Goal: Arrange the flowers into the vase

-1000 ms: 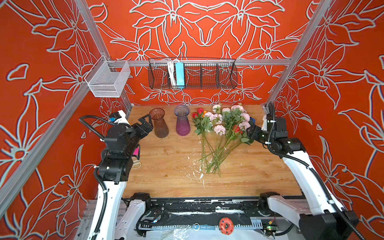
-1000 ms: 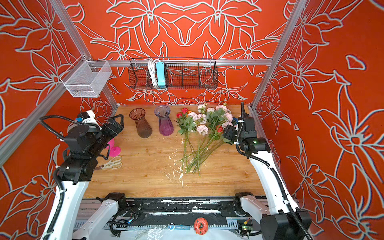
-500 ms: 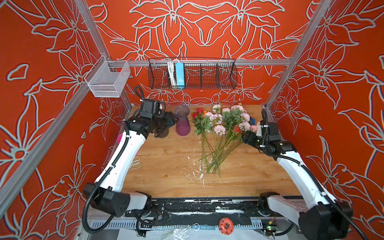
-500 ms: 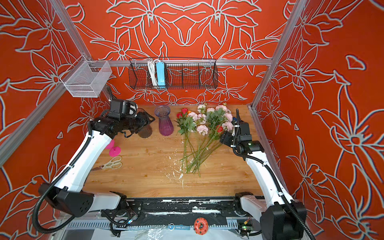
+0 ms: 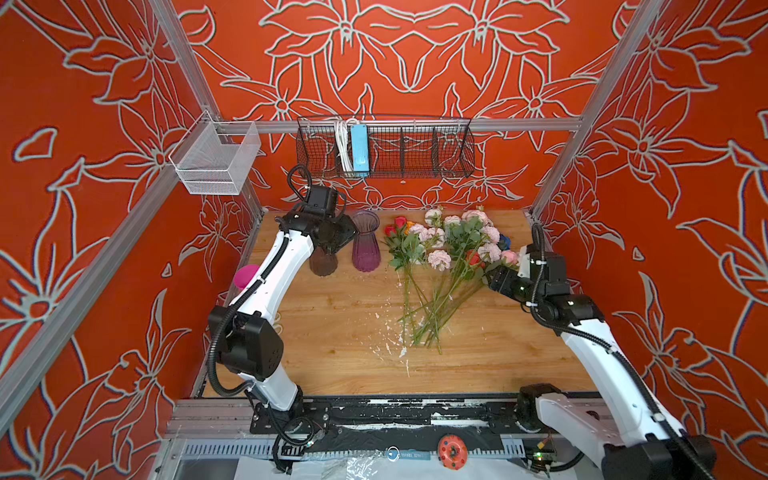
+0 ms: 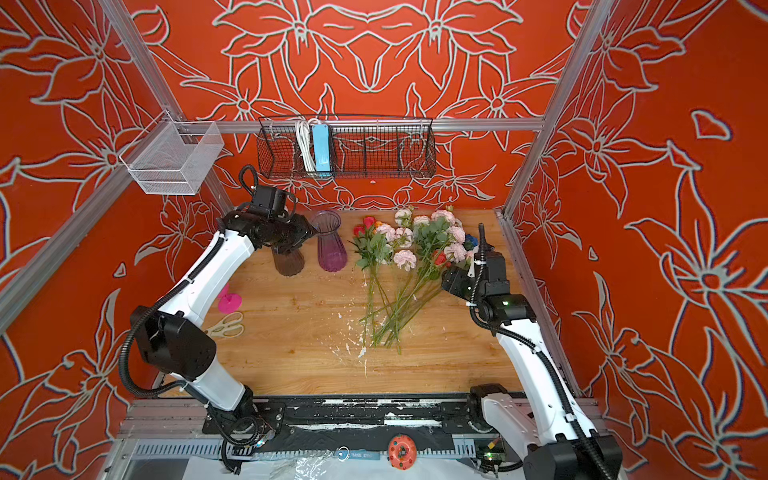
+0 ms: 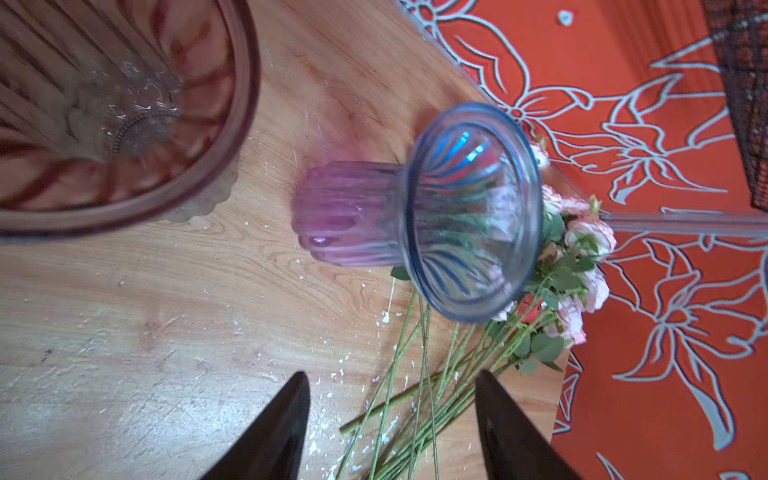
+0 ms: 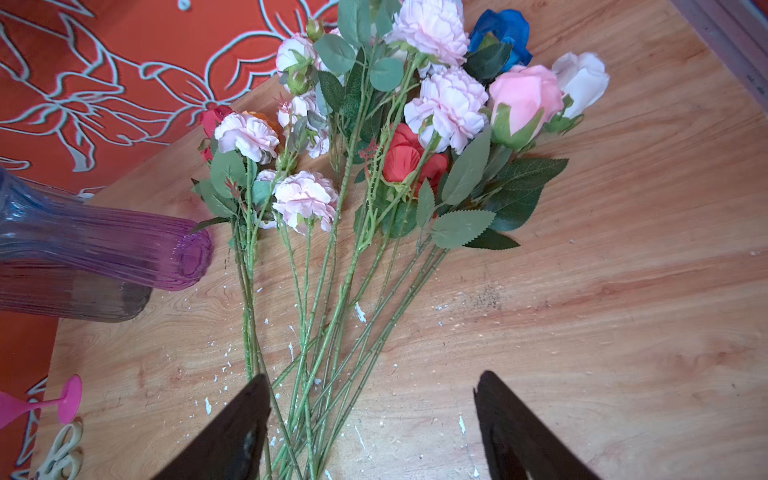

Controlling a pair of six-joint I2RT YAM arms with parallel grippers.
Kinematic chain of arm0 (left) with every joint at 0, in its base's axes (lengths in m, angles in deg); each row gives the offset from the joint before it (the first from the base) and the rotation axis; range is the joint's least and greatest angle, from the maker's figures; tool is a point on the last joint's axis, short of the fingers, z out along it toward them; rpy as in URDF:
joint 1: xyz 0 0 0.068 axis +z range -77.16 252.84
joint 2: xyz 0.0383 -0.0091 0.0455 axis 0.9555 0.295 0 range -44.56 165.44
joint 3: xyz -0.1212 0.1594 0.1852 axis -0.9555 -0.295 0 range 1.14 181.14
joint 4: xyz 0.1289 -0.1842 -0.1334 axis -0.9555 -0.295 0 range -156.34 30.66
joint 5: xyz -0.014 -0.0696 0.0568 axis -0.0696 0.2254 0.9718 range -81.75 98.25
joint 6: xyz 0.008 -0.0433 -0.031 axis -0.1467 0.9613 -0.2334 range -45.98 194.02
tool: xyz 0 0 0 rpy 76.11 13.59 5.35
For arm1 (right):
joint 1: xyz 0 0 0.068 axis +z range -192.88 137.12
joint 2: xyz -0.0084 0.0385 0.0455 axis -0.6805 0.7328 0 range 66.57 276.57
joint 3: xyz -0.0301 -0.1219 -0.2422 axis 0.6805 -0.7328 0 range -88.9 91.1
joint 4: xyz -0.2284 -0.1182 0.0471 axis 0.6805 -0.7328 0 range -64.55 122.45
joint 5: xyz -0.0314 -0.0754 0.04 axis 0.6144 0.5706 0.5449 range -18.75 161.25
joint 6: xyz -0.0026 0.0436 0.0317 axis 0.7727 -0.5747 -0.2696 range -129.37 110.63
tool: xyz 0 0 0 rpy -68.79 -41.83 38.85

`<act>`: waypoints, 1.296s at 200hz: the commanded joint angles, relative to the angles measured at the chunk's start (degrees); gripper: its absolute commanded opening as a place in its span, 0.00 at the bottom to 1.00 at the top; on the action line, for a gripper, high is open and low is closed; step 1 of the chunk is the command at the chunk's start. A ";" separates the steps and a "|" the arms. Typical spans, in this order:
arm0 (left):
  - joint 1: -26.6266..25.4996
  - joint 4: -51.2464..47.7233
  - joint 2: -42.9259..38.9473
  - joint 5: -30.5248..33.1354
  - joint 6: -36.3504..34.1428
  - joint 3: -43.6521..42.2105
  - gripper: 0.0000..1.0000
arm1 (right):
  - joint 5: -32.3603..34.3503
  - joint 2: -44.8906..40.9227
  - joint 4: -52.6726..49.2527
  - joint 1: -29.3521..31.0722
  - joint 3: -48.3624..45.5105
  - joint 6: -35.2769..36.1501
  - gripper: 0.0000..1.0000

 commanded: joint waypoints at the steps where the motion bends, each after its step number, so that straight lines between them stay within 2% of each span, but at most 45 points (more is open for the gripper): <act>1: 0.66 0.89 2.63 1.68 1.04 3.74 0.63 | 4.34 -1.32 -2.25 0.39 -0.34 1.59 0.81; 30: 0.74 -1.16 7.93 1.22 0.55 9.35 0.63 | 5.63 -1.92 -2.97 0.39 -1.03 2.65 0.82; 72: 0.74 -1.12 11.41 2.54 0.66 11.79 0.61 | 5.73 -2.14 -3.49 0.37 -0.91 3.01 0.81; 142: 0.66 -4.06 17.54 2.41 -2.17 17.54 0.50 | 6.38 -2.64 -4.01 0.33 -0.93 3.40 0.82; 187: 0.57 -7.56 19.34 4.37 -5.23 20.65 0.47 | 11.00 -5.84 -5.54 0.39 -1.47 3.64 0.83; 221: 0.40 -10.91 21.45 4.04 -8.37 24.64 0.36 | 11.05 -6.27 -6.52 0.39 -0.74 3.98 0.82; 259: 0.41 -13.21 22.75 3.91 -11.10 26.79 0.32 | 10.94 -6.70 -7.10 0.39 -0.38 4.03 0.82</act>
